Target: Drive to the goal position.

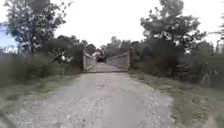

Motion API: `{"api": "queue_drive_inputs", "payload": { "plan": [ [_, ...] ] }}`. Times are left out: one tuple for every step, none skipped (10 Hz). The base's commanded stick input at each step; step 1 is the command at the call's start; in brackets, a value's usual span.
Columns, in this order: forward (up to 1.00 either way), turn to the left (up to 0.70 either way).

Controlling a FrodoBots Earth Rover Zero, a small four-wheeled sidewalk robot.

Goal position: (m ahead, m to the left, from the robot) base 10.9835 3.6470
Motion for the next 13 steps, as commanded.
{"api": "queue_drive_inputs", "payload": {
  "plan": [
    [1.0,0.0],
    [1.0,0.17],
    [1.0,0.3],
    [1.0,0.37],
    [1.0,0.4],
    [1.0,0.19],
    [1.0,0.0],
    [1.0,0.0],
    [1.0,0.0],
    [1.0,0.0],
    [1.0,0.0],
    [1.0,0.0],
    [1.0,0.0]
  ]
}}
